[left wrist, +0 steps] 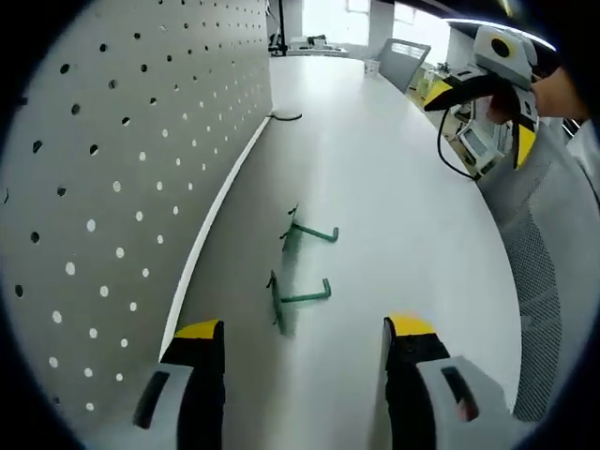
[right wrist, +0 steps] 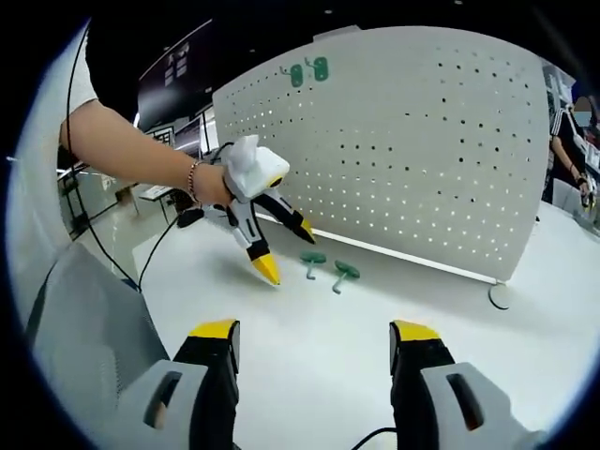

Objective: Insert the hook assembly into the mounting plate slot until the hook locks in place.

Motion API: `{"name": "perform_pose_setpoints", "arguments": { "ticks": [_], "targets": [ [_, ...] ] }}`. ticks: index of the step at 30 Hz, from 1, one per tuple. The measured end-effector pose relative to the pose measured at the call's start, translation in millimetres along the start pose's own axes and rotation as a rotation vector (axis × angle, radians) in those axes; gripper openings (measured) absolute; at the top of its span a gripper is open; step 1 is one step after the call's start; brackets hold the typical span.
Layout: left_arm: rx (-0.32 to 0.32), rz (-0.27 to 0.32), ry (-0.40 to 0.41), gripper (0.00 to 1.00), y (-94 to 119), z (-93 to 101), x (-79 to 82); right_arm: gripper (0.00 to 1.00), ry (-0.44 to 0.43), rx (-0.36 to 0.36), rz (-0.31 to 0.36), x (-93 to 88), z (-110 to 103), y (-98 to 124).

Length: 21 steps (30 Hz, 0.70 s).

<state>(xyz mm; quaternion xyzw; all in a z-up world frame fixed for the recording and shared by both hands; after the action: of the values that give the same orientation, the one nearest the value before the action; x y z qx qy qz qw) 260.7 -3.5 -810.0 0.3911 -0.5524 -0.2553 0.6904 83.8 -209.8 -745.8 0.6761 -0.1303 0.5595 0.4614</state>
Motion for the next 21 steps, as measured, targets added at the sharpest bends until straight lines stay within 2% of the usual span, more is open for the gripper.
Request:
{"name": "perform_pose_setpoints", "arguments": {
  "ticks": [3, 7, 15, 21],
  "targets": [
    [-0.016, -0.031, -0.038, 0.72, -4.8, 0.7, -0.5, 0.62, -0.013, 0.010, 0.012, 0.1, -0.6, 1.0],
    [-0.031, -0.046, -0.045, 0.72, -8.8, 1.0, -1.0, 0.62, -0.015, 0.018, 0.016, 0.0, -1.7, 0.5],
    [-0.033, -0.042, -0.055, 0.71, -8.4, -1.0, 0.6, 0.62, -0.017, 0.022, 0.015, -0.2, -2.7, -0.5],
    [-0.006, -0.027, -0.011, 0.57, -6.7, -10.8, 4.0, 0.62, -0.028, 0.026, 0.018, -1.5, -3.4, 0.3]
  ]
}}
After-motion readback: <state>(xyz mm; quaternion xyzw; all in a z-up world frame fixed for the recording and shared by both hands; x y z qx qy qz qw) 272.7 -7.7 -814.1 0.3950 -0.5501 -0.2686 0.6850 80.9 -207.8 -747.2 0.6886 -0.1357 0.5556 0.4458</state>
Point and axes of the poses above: the point that each gripper's makers call its tool centre point, and the gripper's own axes: y roughly backward along the fingers, z roughly to its right, x roughly out of its top, the point moved 8 cm from there along y, roughly backward along the fingers, and after that the axes turned 9 degrees about y, right-handed, at the moved point
